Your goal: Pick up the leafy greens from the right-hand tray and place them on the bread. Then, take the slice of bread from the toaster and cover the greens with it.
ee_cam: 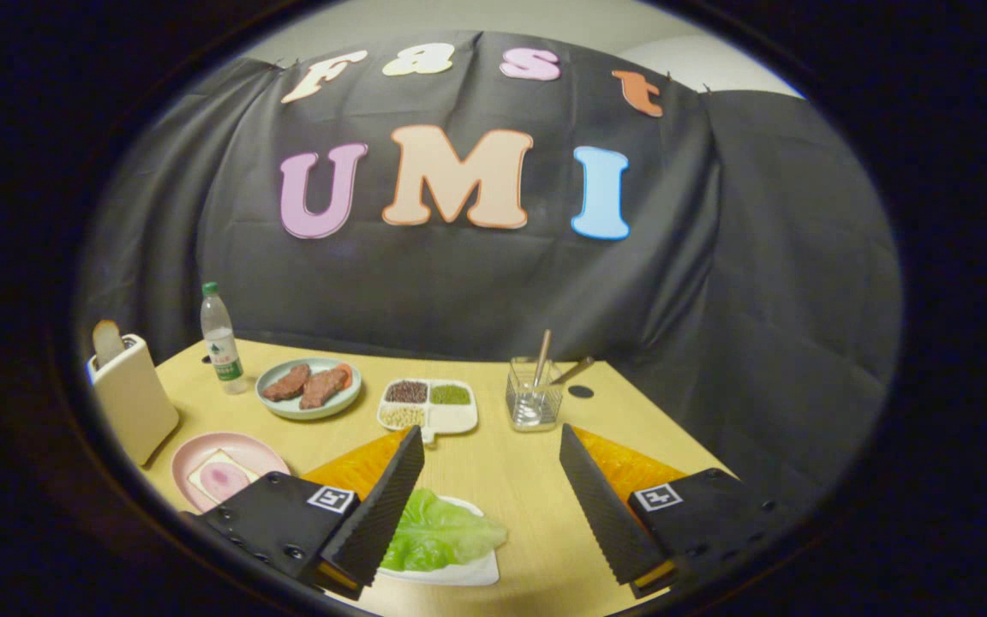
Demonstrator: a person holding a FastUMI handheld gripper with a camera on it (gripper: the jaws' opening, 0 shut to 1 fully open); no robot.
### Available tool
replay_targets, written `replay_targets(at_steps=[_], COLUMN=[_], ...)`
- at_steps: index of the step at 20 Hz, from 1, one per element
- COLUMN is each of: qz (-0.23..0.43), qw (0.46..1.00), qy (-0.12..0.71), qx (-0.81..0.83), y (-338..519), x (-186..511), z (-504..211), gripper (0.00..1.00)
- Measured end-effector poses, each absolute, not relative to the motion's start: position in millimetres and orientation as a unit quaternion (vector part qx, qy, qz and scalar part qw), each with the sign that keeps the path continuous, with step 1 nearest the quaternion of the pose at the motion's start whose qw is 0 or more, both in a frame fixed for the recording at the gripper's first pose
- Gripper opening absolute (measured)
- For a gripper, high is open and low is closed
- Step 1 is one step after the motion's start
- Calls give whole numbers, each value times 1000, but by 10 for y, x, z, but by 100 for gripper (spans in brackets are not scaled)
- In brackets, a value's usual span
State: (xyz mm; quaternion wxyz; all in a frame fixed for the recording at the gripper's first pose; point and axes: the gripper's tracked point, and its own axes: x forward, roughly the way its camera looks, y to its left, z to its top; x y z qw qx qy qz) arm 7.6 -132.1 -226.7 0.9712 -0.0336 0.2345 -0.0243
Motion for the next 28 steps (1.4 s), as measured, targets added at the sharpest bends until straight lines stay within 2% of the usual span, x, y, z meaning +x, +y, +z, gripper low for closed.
replay_targets(at_steps=[6, 13, 18, 24, 25, 28], qz=[-29, -13, -7, -11, -5, -7], qw=[947, 925, 911, 913, 912, 915], qy=[320, 379, 410, 404, 407, 397], qx=[-2, 15, 50, 54, 55, 75], y=[-1489, -1470, -1397, -1399, -1382, -1355], x=[-70, -86, -78, -58, -78, -67], z=[-3072, -3583, -3787, -3751, -3745, -3653], gripper=[100, 98, 66, 28, 28, 13])
